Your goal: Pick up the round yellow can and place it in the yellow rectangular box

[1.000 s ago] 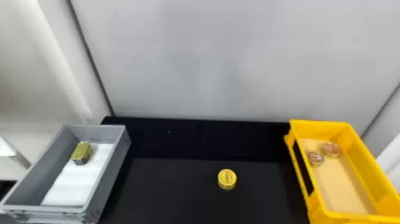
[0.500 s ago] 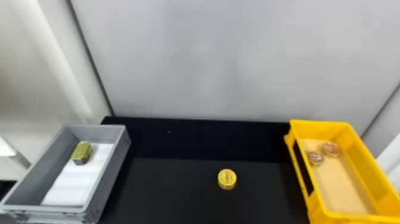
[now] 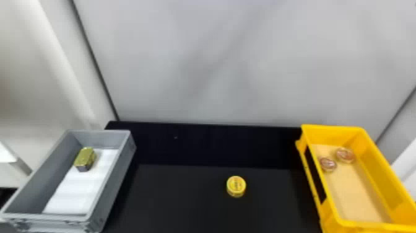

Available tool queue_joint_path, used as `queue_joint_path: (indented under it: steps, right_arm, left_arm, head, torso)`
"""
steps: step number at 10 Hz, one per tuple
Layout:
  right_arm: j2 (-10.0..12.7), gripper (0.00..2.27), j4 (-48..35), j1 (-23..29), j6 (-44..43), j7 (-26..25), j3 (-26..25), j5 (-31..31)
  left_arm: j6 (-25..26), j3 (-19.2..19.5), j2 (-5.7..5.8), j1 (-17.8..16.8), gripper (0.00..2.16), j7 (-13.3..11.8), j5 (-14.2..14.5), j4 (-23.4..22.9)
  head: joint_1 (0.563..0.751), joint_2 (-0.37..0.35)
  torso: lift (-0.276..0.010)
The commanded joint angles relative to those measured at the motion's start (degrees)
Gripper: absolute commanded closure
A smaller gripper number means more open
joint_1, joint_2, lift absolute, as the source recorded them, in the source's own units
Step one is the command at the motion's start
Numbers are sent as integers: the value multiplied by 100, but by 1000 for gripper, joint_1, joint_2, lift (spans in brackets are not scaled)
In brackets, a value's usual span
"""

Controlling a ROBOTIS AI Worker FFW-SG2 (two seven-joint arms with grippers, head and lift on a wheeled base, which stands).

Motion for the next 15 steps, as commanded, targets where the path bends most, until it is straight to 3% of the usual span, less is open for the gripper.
queue_joint_path:
  steps: [1, 3, 4, 5, 6, 7, 8, 10, 11, 13, 15]
  right_arm:
    - [123, 378, 497, -25, 1457, 594, -4, -134]
    - [26, 375, 1201, -209, 2749, 1579, 374, -116]
    - [-18, 375, 1359, -165, 3330, 1905, 761, 262]
    - [123, 375, 1350, 37, 3426, 2177, 1025, 1053]
    - [404, 411, 1499, 186, 3365, 3611, 1253, 2917]
    - [536, 490, 1684, 344, 3039, 4719, 1464, 4253]
    - [624, 472, 2044, 441, 2538, 5378, 1403, 4429]
    - [730, 346, 2440, 634, 2433, 5633, 1640, 4429]
    - [888, 240, 2545, 863, 2389, 5580, 1623, 4552]
    - [1143, 174, 2932, 1179, 2477, 5316, 1350, 4341]
    - [1292, 174, 3644, 1179, 1720, 5475, 1289, 4157]
  left_arm:
    - [15, -36, -33, -32, 140, -5, 0, 3]
    - [33, -53, -59, -24, 142, -23, 0, 3]
    - [33, -53, -94, -24, 142, -23, 0, 3]
    - [33, -53, -94, 3, 140, -32, 0, 11]
    - [15, -53, -103, 20, 140, -32, 0, 11]
    - [-2, -53, -112, 29, 142, -40, 0, 11]
    - [-20, -36, -130, 55, 140, -40, 0, 11]
    - [-81, -18, -174, 135, 142, -40, 9, 20]
    - [-116, 26, -226, 196, 140, -32, 26, 29]
    - [-125, 26, -226, 240, 140, -40, 62, 64]
    - [-143, -36, -244, 214, 140, -40, 97, 126]
  head:
    - [663, 54]
    - [663, 54]
    - [663, 54]
    - [663, 54]
    - [663, 54]
    - [663, 54]
    - [663, 54]
    - [663, 54]
    - [663, 54]
    - [663, 54]
    - [663, 54]
  torso:
    - [-9]
    - [-9]
    - [-9]
    - [-9]
    - [-9]
    - [-9]
    - [-9]
    - [-9]
    - [-9]
    - [-9]
    - [-9]
